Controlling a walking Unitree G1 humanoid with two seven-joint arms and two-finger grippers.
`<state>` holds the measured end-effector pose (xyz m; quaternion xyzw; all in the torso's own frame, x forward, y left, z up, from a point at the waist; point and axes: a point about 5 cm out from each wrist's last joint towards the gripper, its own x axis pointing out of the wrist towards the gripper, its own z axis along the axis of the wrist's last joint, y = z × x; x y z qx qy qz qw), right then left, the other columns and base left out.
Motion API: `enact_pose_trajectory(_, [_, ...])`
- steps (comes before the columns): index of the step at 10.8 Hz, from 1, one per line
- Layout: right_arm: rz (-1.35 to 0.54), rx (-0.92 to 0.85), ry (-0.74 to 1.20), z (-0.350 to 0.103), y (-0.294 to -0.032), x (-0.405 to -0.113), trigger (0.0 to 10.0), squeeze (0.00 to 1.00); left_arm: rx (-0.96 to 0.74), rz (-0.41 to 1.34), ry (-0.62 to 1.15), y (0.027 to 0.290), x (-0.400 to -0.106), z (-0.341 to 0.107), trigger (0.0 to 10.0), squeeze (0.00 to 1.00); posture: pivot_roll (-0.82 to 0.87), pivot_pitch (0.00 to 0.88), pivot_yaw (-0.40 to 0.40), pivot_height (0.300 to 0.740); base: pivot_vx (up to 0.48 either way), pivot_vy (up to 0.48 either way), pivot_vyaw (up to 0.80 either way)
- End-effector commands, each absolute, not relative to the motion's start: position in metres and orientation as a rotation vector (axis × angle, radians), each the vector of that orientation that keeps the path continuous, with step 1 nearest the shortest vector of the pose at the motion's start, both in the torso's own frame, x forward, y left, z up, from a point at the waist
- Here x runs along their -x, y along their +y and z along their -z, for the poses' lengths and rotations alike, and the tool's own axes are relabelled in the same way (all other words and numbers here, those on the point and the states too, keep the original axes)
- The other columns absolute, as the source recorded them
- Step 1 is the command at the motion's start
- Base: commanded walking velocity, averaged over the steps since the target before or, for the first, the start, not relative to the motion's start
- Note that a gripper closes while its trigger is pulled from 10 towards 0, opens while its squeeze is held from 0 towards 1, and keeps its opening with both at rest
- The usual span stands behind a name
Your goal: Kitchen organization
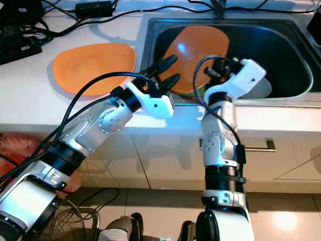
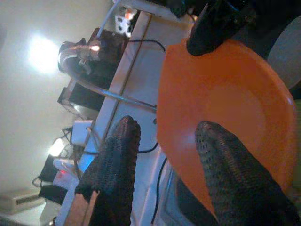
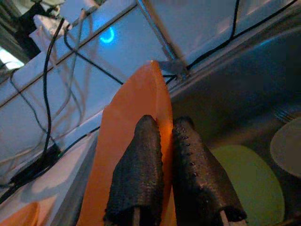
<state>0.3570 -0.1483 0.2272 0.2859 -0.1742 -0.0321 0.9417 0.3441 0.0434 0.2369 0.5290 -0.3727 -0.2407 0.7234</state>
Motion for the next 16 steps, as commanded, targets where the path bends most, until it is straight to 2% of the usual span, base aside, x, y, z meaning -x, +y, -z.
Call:
enact_pose_trajectory(1, [0.096,-0.588,-0.425,-0.241,-0.155,-0.357,0.0,0.00,-1.079,0.499,-0.766,0.050,-0.347,-0.234,10.0,0.00,0.09,0.162,0.022,0.740,0.000,0.000,0.00])
enact_pose_trajectory(2, [0.123,-0.585,-0.432,-0.241,-0.160,-0.357,0.0,0.00,-0.959,0.477,-0.690,0.055,-0.350,-0.228,10.0,0.00,0.09,0.163,0.023,0.740,0.000,0.000,0.00])
enact_pose_trajectory(3, [0.145,-0.572,-0.439,-0.242,-0.165,-0.357,0.0,0.00,-0.645,0.431,-0.525,0.065,-0.356,-0.219,10.0,0.00,0.09,0.161,0.025,0.740,0.000,0.000,0.00])
enact_pose_trajectory(4, [0.152,-0.562,-0.446,-0.243,-0.168,-0.358,0.0,0.00,-0.461,0.408,-0.441,0.071,-0.358,-0.213,10.0,0.00,0.09,0.161,0.026,0.740,0.000,0.000,0.00])
enact_pose_trajectory(5, [0.158,-0.541,-0.459,-0.245,-0.172,-0.358,0.0,0.00,-0.130,0.462,-0.278,0.069,-0.355,-0.205,10.0,0.00,0.09,0.159,0.025,0.740,0.000,0.000,0.00])
enact_pose_trajectory(6, [0.160,-0.526,-0.464,-0.246,-0.174,-0.359,0.0,0.00,0.033,0.562,-0.225,0.064,-0.346,-0.204,10.0,0.00,0.09,0.158,0.024,0.740,0.000,0.000,0.00])
enact_pose_trajectory(7, [0.157,-0.508,-0.467,-0.246,-0.174,-0.359,0.0,0.00,0.042,0.662,-0.209,0.062,-0.338,-0.206,10.0,0.00,0.09,0.153,0.025,0.740,0.000,0.000,0.00])
enact_pose_trajectory(10, [0.136,-0.456,-0.465,-0.245,-0.176,-0.363,0.0,0.00,-0.043,0.798,-0.110,0.071,-0.332,-0.208,10.0,0.00,0.10,0.146,0.023,0.740,0.000,0.000,0.00])
enact_pose_trajectory(11, [0.123,-0.405,-0.460,-0.245,-0.176,-0.365,10.0,0.00,-0.084,0.804,-0.090,0.076,-0.330,-0.210,10.0,0.00,0.10,0.149,0.020,0.740,0.000,0.000,0.00])
enact_pose_trajectory(16, [-0.013,-0.231,-0.401,-0.246,-0.168,-0.385,10.0,0.00,-0.108,0.817,-0.041,0.079,-0.322,-0.214,10.0,0.00,0.11,0.161,0.010,0.740,0.000,0.000,0.00])
